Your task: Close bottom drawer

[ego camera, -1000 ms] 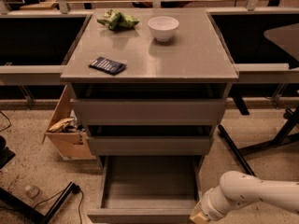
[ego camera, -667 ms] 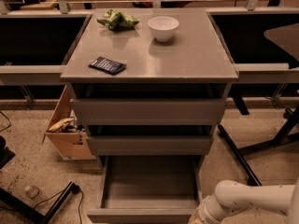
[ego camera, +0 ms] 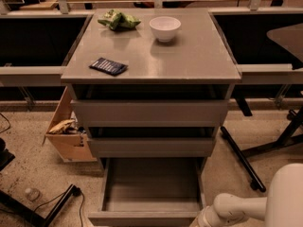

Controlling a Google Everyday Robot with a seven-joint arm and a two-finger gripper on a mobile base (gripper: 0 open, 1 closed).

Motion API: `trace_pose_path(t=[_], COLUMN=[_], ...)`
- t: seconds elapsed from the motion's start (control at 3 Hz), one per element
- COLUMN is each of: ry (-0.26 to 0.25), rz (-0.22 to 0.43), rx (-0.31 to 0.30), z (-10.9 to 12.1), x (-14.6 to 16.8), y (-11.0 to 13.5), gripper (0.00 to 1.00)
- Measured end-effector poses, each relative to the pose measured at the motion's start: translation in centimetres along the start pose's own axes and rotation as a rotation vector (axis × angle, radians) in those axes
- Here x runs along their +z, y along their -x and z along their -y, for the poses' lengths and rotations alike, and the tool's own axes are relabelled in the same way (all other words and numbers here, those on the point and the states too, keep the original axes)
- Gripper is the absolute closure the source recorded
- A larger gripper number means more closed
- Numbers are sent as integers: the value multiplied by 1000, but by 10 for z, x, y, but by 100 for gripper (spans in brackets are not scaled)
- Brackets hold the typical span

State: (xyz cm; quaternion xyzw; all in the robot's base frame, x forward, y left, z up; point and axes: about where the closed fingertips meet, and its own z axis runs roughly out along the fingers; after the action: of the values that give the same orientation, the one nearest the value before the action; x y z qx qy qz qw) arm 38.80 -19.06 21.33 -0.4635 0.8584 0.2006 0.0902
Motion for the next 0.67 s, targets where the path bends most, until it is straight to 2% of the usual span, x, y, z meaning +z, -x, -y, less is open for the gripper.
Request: trace_pose_path(t=[0.33,0.67], ry=[-9,-2], rz=[41,95], rx=[25,26], z=[11,22], x=[29,39], y=[-1,10], gripper=[100,100])
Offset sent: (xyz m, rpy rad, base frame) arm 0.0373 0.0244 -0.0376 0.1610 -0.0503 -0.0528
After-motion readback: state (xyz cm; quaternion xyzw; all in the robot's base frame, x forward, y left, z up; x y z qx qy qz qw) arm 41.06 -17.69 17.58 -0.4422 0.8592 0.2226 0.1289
